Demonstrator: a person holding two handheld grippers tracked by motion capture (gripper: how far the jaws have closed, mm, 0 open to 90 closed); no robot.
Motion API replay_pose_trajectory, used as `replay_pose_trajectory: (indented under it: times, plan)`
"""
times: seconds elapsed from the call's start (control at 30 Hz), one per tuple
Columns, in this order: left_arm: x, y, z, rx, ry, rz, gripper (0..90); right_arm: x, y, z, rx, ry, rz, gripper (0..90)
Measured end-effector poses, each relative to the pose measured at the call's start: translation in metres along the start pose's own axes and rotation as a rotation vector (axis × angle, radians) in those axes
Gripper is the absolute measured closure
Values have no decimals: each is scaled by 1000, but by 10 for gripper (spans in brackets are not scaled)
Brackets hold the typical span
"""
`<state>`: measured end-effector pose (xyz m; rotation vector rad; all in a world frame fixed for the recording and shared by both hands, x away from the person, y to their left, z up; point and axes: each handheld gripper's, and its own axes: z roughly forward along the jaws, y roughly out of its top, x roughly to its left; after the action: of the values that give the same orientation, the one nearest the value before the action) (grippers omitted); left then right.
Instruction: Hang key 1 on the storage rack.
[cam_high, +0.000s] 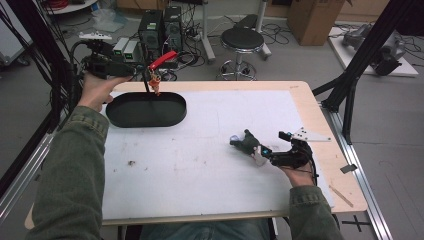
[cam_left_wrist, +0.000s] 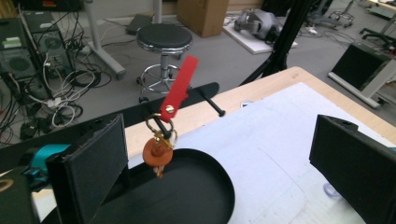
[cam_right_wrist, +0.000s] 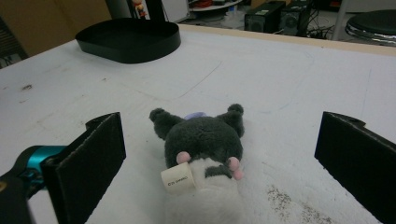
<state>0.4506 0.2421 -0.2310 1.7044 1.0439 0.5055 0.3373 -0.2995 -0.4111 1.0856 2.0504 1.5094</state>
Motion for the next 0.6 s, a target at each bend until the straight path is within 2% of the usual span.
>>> replay_pose_trajectory:
  times: [0.27,0.4,0.6]
  plan:
    - [-4,-14,-2,-12,-12,9,46,1,0,0,0,-4,-4,10]
    - [-6,-24,-4,-17,-3,17,63,0,0,1,-1,-5,-13,10]
    - [-9,-33,-8,-2,-9,33,64,1,0,1,7,-4,-7,10]
